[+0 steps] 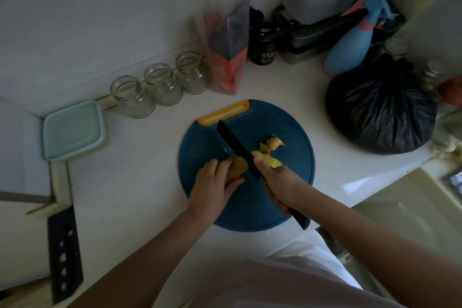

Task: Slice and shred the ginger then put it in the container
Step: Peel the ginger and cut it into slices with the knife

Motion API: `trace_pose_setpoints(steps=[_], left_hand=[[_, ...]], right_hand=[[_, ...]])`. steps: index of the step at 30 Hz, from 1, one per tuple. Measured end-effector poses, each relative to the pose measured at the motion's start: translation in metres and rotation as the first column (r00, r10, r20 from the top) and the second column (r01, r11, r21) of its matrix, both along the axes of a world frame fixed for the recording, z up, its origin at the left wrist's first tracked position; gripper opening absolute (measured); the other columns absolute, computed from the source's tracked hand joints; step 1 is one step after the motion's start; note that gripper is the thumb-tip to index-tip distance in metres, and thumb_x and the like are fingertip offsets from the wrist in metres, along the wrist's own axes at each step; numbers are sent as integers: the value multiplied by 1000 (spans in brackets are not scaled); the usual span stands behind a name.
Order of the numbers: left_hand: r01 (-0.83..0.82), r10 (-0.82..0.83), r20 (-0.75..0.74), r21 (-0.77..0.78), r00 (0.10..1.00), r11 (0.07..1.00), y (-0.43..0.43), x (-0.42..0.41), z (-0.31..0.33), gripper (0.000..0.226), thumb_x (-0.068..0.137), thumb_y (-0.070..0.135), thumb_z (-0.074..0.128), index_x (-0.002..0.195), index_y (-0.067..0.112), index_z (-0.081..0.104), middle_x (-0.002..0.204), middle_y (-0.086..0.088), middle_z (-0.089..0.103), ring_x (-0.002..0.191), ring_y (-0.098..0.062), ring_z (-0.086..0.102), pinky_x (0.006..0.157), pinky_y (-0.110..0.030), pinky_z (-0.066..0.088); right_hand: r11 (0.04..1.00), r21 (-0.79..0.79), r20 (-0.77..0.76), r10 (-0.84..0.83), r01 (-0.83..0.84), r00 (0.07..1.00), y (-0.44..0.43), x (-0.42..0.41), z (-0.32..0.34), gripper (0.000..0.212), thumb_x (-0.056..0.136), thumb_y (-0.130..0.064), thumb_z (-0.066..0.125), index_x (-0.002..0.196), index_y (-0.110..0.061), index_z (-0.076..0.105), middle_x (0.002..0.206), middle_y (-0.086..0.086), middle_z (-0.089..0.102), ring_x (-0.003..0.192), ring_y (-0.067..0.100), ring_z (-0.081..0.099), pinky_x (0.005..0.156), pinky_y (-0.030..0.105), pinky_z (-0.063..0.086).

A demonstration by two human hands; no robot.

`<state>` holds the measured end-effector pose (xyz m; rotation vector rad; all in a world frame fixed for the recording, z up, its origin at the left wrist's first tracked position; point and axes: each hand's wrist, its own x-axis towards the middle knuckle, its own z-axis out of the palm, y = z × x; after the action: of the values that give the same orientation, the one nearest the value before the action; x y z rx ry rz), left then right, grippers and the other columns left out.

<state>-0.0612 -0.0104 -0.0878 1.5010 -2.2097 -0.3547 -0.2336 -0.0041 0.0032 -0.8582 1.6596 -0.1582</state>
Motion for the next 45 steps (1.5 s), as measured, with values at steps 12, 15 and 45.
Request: trace_pose_setpoints(steps=[12, 15, 45], left_hand=[[8, -10, 53, 40, 999, 999, -18, -5, 10, 45, 92, 42, 41, 94, 4, 66, 80, -11, 55, 68, -25, 58, 56, -31, 49], [1, -2, 10, 53, 1000, 999, -16, -9, 9, 42, 88, 40, 46, 100, 4, 64, 82, -10, 54, 70, -24, 57, 62, -30, 51], [8, -8, -27, 21, 1000, 1000, -10, -17, -9, 45, 66, 28, 79, 104, 11, 63, 83, -3, 50, 81, -17, 48, 74, -30, 46]], right_hand=[[986, 147, 96, 70, -84, 993, -37, 4, 24, 53, 100, -58, 25, 81, -11, 42, 56, 8, 47, 43, 20, 45, 44, 23, 44], [982, 168, 85, 78, -91, 993, -37, 2, 22, 53, 102, -53, 26, 77, -10, 46, 58, 7, 48, 44, 19, 46, 46, 24, 44], [954, -193, -223, 185, -230, 957, -11, -5, -28, 40, 103, -45, 26, 68, -29, 36, 65, 6, 47, 66, 22, 51, 69, 36, 43]])
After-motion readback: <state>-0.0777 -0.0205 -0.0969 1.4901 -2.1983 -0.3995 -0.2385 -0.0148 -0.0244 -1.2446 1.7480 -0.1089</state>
